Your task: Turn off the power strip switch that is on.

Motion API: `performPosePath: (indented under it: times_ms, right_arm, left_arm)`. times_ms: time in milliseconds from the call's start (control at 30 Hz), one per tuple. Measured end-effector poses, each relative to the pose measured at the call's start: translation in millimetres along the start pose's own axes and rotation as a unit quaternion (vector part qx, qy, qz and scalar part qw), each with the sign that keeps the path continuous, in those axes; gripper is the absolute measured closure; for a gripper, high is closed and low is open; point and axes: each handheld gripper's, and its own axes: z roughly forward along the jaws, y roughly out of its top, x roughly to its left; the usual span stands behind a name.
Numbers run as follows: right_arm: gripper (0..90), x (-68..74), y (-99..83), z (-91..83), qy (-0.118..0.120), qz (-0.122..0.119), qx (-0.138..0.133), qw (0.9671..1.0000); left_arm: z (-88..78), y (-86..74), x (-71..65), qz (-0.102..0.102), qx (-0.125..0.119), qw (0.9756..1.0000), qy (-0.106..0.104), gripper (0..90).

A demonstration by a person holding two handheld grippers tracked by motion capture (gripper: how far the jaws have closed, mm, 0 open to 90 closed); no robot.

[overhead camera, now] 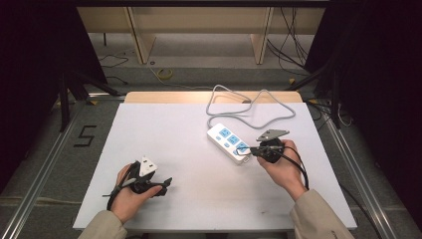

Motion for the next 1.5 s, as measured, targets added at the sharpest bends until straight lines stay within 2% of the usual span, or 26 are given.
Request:
performPosePath:
  times_ms: [1500]
  right_arm:
    - [90.0,0.9,32.4,26.1,0.012,-0.01,0.015,0.9998]
  left_arm:
    - [0.8,1.0,-1.1,0.004,-0.001,1.0,-0.001,16.5]
